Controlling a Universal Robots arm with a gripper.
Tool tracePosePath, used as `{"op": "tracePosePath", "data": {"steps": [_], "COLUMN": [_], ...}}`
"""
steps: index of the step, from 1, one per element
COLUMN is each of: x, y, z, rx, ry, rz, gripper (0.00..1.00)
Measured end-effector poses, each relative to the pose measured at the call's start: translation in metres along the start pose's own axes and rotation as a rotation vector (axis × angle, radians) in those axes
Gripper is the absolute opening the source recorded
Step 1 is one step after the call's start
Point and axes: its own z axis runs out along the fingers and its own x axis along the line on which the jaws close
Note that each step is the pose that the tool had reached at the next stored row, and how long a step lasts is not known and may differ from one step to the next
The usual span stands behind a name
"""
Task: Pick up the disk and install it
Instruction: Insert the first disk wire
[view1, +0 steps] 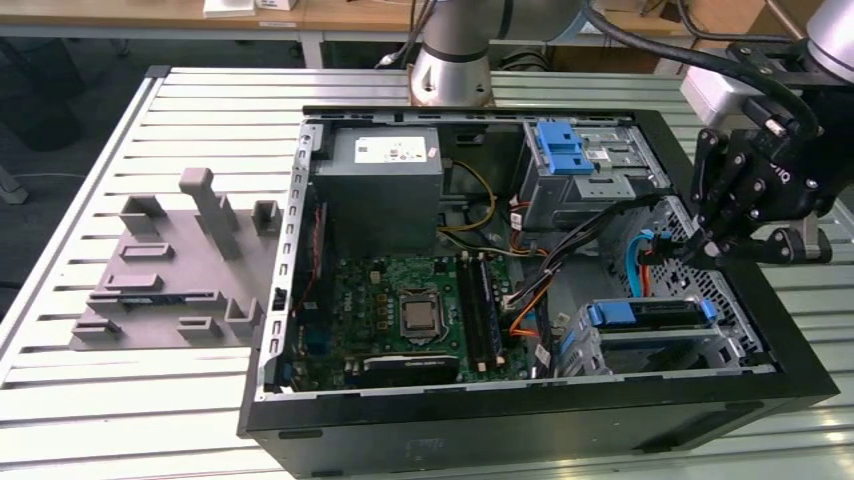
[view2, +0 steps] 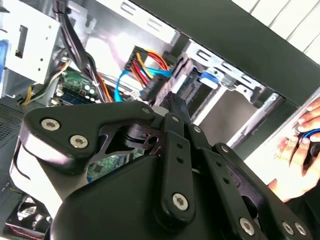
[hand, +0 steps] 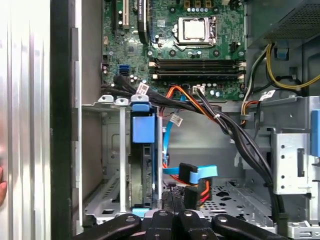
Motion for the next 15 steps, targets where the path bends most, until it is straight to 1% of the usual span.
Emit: {"op": "tracePosePath", "data": {"steps": [2,7,12,15], "x": [-0.0038,-0.0091,-0.0121,-0.0148], "y": [0.0001,0.0006,0.0013,0.0016], "z": [0.0001,0.0002,0.0002,0.0002], "rx": [0.0,0.0,0.0004,0.0006], "ry": [0.0,0.0002,0.0004,0.0055], "rz": [0.0,0.0,0.0,0.002], "gripper": [0.11,0.11,0.11,0.11]}}
